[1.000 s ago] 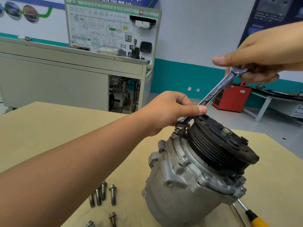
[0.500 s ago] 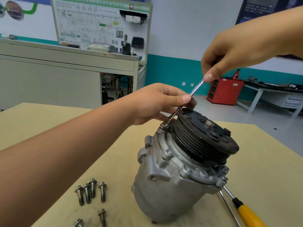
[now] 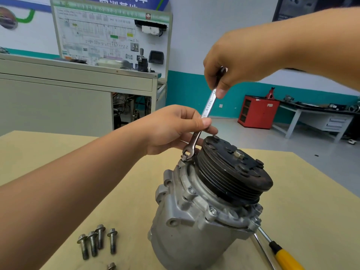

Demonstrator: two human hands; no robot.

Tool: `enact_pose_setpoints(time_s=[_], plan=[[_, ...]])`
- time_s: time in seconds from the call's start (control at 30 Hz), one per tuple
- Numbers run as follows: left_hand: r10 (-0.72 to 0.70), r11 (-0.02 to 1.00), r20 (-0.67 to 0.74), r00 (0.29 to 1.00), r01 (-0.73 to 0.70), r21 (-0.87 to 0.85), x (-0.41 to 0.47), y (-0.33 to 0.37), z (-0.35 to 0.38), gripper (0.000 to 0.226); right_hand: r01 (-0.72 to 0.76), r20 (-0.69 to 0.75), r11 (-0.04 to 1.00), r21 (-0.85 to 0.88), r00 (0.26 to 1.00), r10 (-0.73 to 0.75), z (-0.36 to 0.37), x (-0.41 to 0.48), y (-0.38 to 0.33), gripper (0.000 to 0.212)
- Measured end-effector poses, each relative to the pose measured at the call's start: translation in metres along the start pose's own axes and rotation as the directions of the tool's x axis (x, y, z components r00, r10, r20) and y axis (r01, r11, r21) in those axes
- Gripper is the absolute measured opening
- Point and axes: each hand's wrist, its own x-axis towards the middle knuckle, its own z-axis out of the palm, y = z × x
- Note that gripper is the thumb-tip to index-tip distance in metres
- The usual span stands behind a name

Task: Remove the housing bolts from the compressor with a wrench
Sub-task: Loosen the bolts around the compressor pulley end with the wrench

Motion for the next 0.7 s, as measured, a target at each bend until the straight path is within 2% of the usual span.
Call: enact_pose_setpoints(time_s=[0.17,0.27,0.37,0.43,0.5,0.63,0.7], plan=[[0.015,1.0,-0.023,1.0,-0.014,0.018,0.001,-0.002,-0.002,0.019,0.073,-0.064,0.993,-0.096,0.995,-0.079,0.0,0.005,-0.003,0.03],[0.004,1.0,-0.023,1.0,-0.004,0.019,0.0,-0.001,-0.001,0.023,0.096,-0.078,0.982,-0.16,0.991,-0.11,-0.003,0.006,-0.008,0.038],[-0.007,1.0,0.049,0.999,0.006,0.006,-0.002,0.002,-0.002,0.022,0.126,-0.092,0.974,-0.19,0.985,-0.146,-0.005,-0.001,-0.007,0.04],[-0.01,1.0,0.116,0.993,0.012,-0.012,-0.004,0.004,-0.003,0.03,0.152,-0.116,0.964,-0.217,0.977,-0.18,-0.004,-0.006,-0.007,0.043],[-0.005,0.999,0.165,0.986,0.012,-0.039,-0.005,0.005,-0.004,0.026,0.151,-0.133,0.956,-0.252,0.973,-0.189,-0.001,-0.01,-0.008,0.045],[-0.008,1.0,0.195,0.981,0.014,-0.028,-0.005,0.006,-0.004,0.024,0.098,-0.126,0.944,-0.316,0.981,-0.144,0.007,-0.019,-0.01,0.043],[-0.012,1.0,0.178,0.984,0.014,-0.007,-0.004,0.005,-0.004,0.026,0.108,-0.069,0.943,-0.313,0.988,-0.136,0.007,-0.023,-0.012,0.031]])
